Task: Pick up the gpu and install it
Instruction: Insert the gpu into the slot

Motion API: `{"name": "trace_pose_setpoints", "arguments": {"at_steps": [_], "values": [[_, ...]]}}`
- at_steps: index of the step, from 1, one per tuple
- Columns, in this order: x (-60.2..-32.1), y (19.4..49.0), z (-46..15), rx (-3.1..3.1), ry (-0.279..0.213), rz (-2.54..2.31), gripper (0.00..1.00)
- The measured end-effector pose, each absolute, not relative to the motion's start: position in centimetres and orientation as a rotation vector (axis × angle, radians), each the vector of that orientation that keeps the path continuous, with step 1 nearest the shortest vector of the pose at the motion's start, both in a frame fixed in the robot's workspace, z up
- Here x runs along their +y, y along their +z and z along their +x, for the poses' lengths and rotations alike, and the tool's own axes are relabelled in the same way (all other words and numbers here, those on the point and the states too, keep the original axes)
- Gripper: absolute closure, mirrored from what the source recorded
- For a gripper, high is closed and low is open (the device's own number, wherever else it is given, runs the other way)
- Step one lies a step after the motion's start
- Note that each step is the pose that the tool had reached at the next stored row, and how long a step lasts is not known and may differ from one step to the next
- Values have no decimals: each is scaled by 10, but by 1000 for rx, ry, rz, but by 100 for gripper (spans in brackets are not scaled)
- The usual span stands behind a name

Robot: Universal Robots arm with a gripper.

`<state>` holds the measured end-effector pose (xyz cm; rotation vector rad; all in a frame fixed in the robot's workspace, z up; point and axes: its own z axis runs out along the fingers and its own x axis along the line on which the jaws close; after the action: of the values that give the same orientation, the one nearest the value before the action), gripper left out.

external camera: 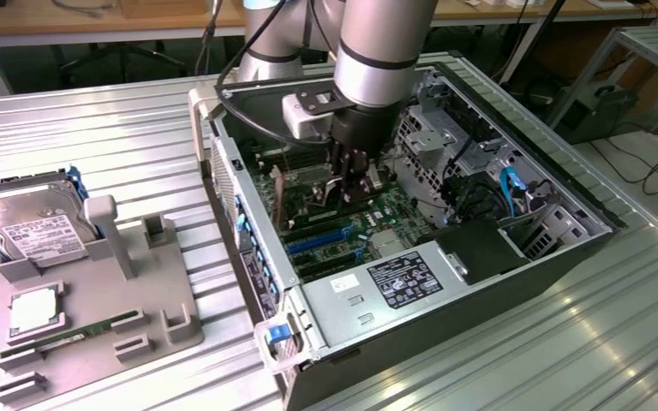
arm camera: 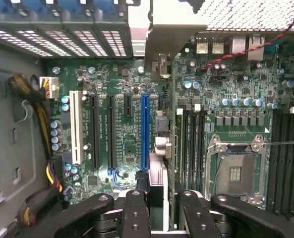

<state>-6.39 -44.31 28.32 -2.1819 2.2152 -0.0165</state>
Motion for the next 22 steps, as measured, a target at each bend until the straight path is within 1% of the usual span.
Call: {"name": "trace_pose_setpoints", "arguments": {"at_steps": [7, 12, 14, 16, 22], "values": [[-450, 266, -73, 2226, -16, -2170, 72], [-462, 258, -74, 2224, -11, -2168, 72], [-462, 256, -74, 2221, -16, -2166, 72], [-462, 255, -75, 2213, -32, -2159, 72], [-462, 253, -79, 2215, -28, -2160, 72]]}}
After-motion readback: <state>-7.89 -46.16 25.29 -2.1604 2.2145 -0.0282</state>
